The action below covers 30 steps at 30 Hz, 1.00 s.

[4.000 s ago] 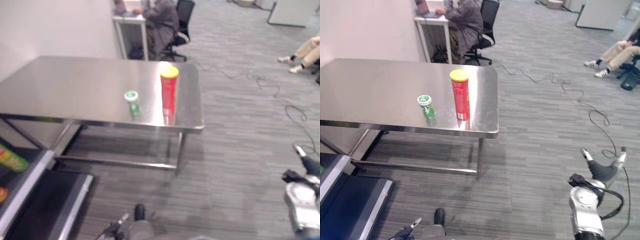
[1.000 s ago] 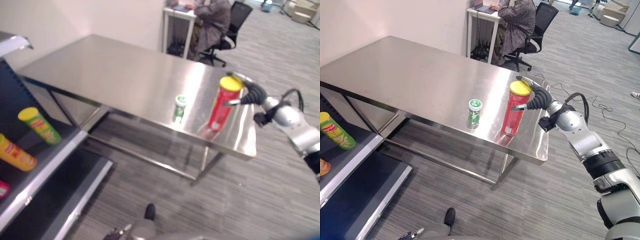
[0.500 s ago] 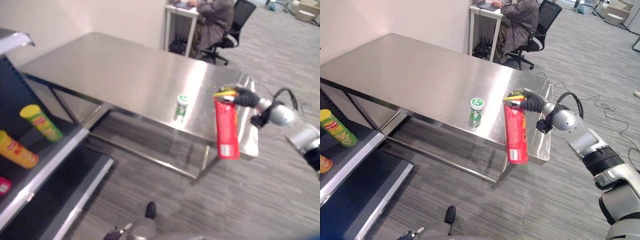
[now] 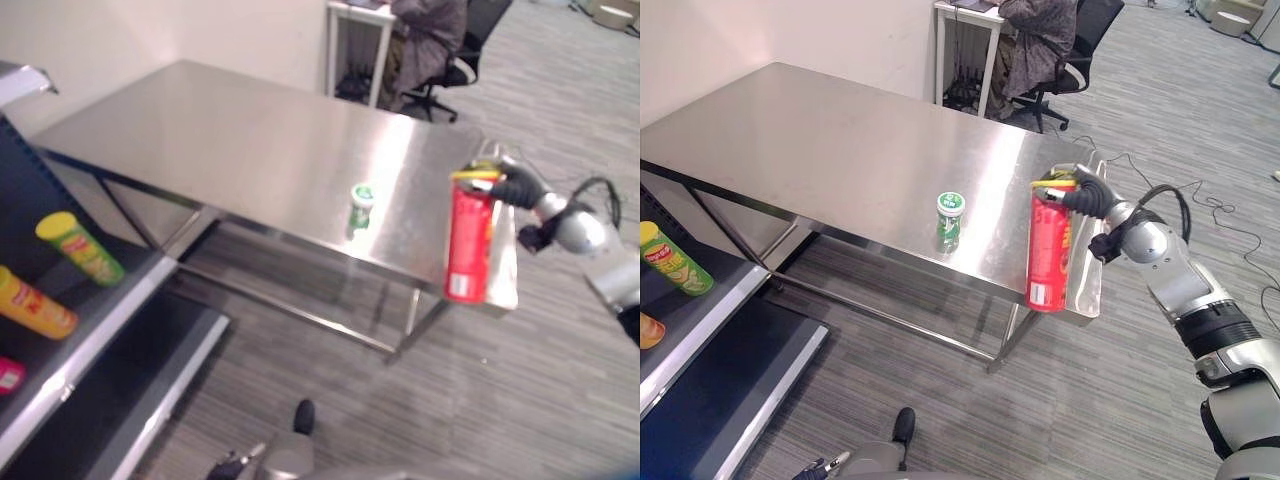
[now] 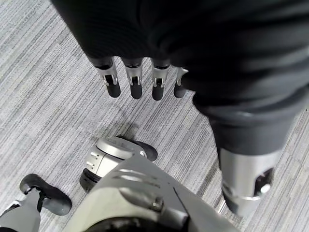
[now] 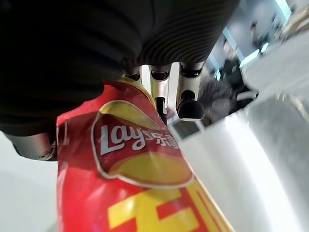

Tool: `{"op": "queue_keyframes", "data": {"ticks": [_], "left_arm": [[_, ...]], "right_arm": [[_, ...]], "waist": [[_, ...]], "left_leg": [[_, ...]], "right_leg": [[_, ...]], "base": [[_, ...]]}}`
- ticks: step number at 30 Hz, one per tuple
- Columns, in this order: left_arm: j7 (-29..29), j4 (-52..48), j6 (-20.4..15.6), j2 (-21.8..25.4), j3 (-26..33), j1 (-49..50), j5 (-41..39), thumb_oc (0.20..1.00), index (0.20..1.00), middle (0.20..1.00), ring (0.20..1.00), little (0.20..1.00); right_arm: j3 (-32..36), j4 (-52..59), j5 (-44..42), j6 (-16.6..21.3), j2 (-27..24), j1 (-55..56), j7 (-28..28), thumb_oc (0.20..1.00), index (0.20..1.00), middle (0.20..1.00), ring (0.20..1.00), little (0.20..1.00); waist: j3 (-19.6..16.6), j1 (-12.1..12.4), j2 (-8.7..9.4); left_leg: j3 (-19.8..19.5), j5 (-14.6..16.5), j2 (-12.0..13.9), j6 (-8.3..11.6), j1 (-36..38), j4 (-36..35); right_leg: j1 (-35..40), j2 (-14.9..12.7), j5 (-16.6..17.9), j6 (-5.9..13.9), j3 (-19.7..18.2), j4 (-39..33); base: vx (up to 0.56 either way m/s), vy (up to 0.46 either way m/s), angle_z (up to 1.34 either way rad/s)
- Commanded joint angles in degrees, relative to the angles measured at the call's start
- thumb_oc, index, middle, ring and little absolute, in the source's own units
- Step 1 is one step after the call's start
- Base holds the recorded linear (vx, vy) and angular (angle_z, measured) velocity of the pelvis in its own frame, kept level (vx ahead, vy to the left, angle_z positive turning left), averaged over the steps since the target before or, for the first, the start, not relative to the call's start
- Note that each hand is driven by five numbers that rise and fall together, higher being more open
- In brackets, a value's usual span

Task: Put the goods on the table back onto the shelves and tidy them up.

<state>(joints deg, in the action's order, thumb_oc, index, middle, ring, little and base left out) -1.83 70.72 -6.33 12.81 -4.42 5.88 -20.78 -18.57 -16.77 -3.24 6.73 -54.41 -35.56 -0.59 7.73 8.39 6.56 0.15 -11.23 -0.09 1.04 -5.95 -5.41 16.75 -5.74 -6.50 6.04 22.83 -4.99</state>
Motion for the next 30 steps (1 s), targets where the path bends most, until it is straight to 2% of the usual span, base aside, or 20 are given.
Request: {"op": "queue_keyframes", "data": {"ticks": [1,2,5,8,9,10,11,12,14,15,16,18,20,23,24,27,28,29,30], "left_arm": [[1.2,1.9,-0.6,-3.6,-3.5,-3.6,4.0,1.000,1.000,1.000,1.000,1.000],[1.7,1.9,-0.4,-3.5,-3.0,-3.7,4.9,1.000,1.000,1.000,1.000,1.000],[2.3,1.8,-0.2,-2.9,-2.5,-3.6,6.0,1.000,1.000,1.000,1.000,1.000],[2.8,0.7,-0.1,-2.1,-1.7,-3.4,6.3,1.000,1.000,1.000,1.000,1.000],[2.9,0.1,0.0,-1.7,-1.6,-3.6,6.0,1.000,1.000,1.000,1.000,1.000],[2.9,0.1,0.0,-1.7,-1.6,-3.6,6.0,1.000,1.000,1.000,1.000,1.000],[3.6,-0.4,-0.2,-1.1,-1.3,-4.2,5.5,1.000,1.000,1.000,1.000,1.000],[3.8,-1.7,-0.7,-0.7,-1.5,-4.9,5.2,1.000,1.000,1.000,1.000,1.000],[3.8,-1.7,-0.7,-0.6,-1.7,-4.8,5.2,1.000,1.000,1.000,1.000,1.000],[4.0,-3.4,-1.0,-0.1,-1.8,-5.6,4.8,1.000,1.000,1.000,1.000,1.000],[4.0,-3.7,-1.0,-0.1,-1.6,-5.7,4.9,1.000,1.000,1.000,1.000,1.000],[3.9,-3.3,-0.8,-0.1,-1.4,-5.6,5.5,1.000,1.000,1.000,1.000,1.000],[3.7,-3.1,-0.6,-1.1,-0.6,-4.8,5.0,1.000,1.000,1.000,1.000,1.000],[3.6,-2.9,-0.5,-1.5,-0.5,-4.5,4.8,1.000,1.000,1.000,1.000,1.000],[3.4,-2.6,-0.4,-2.5,-0.6,-4.1,4.7,1.000,1.000,1.000,1.000,1.000],[3.4,-1.0,0.1,-3.2,2.4,-3.2,3.0,1.000,1.000,1.000,1.000,1.000],[3.5,-0.4,0.2,-3.4,4.2,-2.5,2.0,1.000,1.000,1.000,1.000,1.000],[3.6,1.2,0.3,-3.4,7.0,-1.8,1.3,1.000,1.000,1.000,1.000,1.000],[3.6,1.3,0.3,-3.3,7.1,-1.8,1.3,1.000,1.000,1.000,1.000,1.000]], "right_arm": [[6.0,5.2,5.5,1.1,-2.2,-2.1,-8.8,0.200,0.200,0.200,0.200,0.200],[9.8,7.8,8.9,0.8,-1.3,-0.9,-12.1,0.200,0.200,0.200,0.200,0.200],[13.7,11.7,12.7,0.3,0.7,0.3,-15.3,0.200,0.200,0.200,0.200,0.200],[16.5,16.5,17.9,-0.6,2.7,0.6,-17.8,0.200,0.200,0.200,0.200,0.200],[17.3,18.7,19.3,-1.1,3.7,0.8,-18.3,0.200,0.200,0.200,0.200,0.200],[17.4,18.7,19.3,-1.1,3.7,0.8,-18.3,0.200,0.200,0.200,0.200,0.200],[19.6,22.1,20.0,-1.1,5.2,3.3,-18.8,0.200,0.200,0.200,0.200,0.200],[23.1,25.4,20.6,-0.8,5.6,7.1,-19.3,0.200,0.200,0.200,0.200,0.200],[23.5,25.6,20.6,-0.9,5.7,7.4,-19.2,0.200,0.200,0.200,0.200,0.200],[27.2,29.0,20.9,-0.3,5.9,10.9,-19.6,0.200,0.200,0.200,0.200,0.200],[28.5,31.0,21.0,0.5,6.4,11.5,-19.8,0.200,0.200,0.200,0.200,0.200],[30.1,34.2,21.1,1.3,7.6,12.4,-20.0,0.200,0.200,0.200,0.200,0.200],[32.5,38.3,22.0,2.3,8.1,13.9,-21.0,0.200,0.200,0.200,0.200,0.200],[34.1,39.8,22.3,2.7,7.7,14.6,-21.7,0.200,0.200,0.200,0.200,0.200],[35.6,41.0,23.3,2.7,6.2,14.0,-23.2,0.200,0.200,0.200,0.200,0.200],[37.9,42.2,23.3,1.9,3.4,14.1,-24.0,0.200,0.200,0.200,0.200,0.200],[38.6,42.8,23.0,1.9,2.9,14.9,-23.9,0.200,0.200,0.200,0.200,0.200],[40.0,43.9,23.1,1.9,2.1,15.5,-24.0,0.200,0.200,0.200,0.200,0.200],[40.0,44.0,23.1,1.8,2.1,15.5,-23.9,0.200,0.200,0.200,0.200,0.200]], "waist": [[-2.2,1.9,-2.36],[-2.2,1.7,-2.67],[-2.3,1.8,-3.03],[-1.4,1.7,-4.39],[-0.9,1.6,-4.78],[-0.9,1.7,-4.76],[-0.2,0.6,-5.09],[-0.3,-0.2,-4.72],[-0.6,0.1,-4.73],[-0.8,-0.6,-4.31],[-0.9,-0.4,-4.11],[-1.2,0.2,-3.82],[-0.3,0.4,-3.77],[0.2,0.0,-4.02],[2.1,-0.1,-4.59],[3.0,-2.2,-3.64],[2.7,-2.4,-3.12],[2.0,-3.1,-2.26],[2.1,-3.2,-2.27]], "left_leg": [[-1.0,10.4,4.3,4.03,10.3,0.4],[-0.9,10.7,4.1,3.83,10.4,0.4],[-0.9,10.6,3.8,3.24,10.2,0.4],[-0.4,10.3,4.2,2.51,10.4,0.4],[-0.4,9.9,4.3,2.25,10.4,0.4],[-0.4,9.9,4.3,2.25,10.3,0.4],[-1.8,8.7,4.2,2.05,9.4,0.4],[-3.7,7.9,3.6,2.15,8.1,0.4],[-3.6,7.8,3.8,2.17,7.7,0.4],[-5.9,6.7,3.3,2.52,6.5,0.4],[-6.6,6.0,3.4,2.93,5.8,0.4],[-7.8,4.9,3.9,3.60,4.5,0.4],[-10.8,1.6,5.0,5.61,1.4,0.4],[-12.4,0.5,5.3,6.28,0.2,0.4],[-11.6,-1.1,5.6,6.76,-1.9,0.9],[-1.4,1.2,7.2,4.75,-1.7,5.1],[0.1,3.1,7.3,4.47,-1.0,7.1],[1.9,7.2,7.4,4.17,1.1,10.9],[1.8,7.1,7.4,4.09,0.8,11.1]], "right_leg": [[-4.1,-4.2,5.2,1.93,0.5,3.2],[-4.2,-4.5,5.2,2.06,0.5,3.8],[-5.1,-5.0,5.3,2.25,0.3,5.3],[-8.2,-5.7,5.2,2.65,-0.9,11.5],[-10.1,-6.1,5.4,3.16,-2.5,14.8],[-10.1,-6.1,5.4,3.16,-2.5,14.8],[-11.5,-4.6,5.1,3.71,-7.7,16.4],[-10.6,-1.8,2.4,2.93,-15.0,14.2],[-10.8,-1.6,2.7,2.88,-15.1,14.0],[-9.5,0.9,0.7,1.24,-21.3,12.7],[-8.5,1.5,0.0,0.44,-21.9,11.4],[-6.6,2.1,-1.1,-0.53,-20.4,8.4],[-4.9,4.3,-1.5,-1.87,-19.7,5.2],[-4.4,5.1,-1.3,-2.20,-18.6,4.3],[-4.8,5.5,-0.8,-2.65,-17.1,4.8],[-7.0,4.1,0.5,-3.09,-14.3,5.5],[-7.2,3.4,0.7,-3.08,-13.9,5.1],[-7.9,1.9,2.6,-3.10,-12.7,4.1],[-8.0,1.9,2.8,-3.07,-12.7,4.0]], "base": [[0.00,0.000,0.00],[0.00,0.000,0.00],[-0.01,0.007,0.00],[-0.07,0.012,-0.05],[-0.08,-0.005,-0.05],[-0.15,-0.050,-0.03],[-0.19,-0.118,0.00],[-0.19,-0.118,0.27],[-0.08,-0.081,0.56],[-0.12,-0.172,0.66],[-0.17,-0.234,0.98],[-0.15,-0.223,0.98],[-0.22,-0.265,0.56],[-0.21,-0.126,0.71],[-0.35,-0.067,0.57],[-0.38,-0.023,0.63],[-0.34,0.021,0.68],[-0.21,0.020,0.54],[-0.22,0.032,0.42]]}}
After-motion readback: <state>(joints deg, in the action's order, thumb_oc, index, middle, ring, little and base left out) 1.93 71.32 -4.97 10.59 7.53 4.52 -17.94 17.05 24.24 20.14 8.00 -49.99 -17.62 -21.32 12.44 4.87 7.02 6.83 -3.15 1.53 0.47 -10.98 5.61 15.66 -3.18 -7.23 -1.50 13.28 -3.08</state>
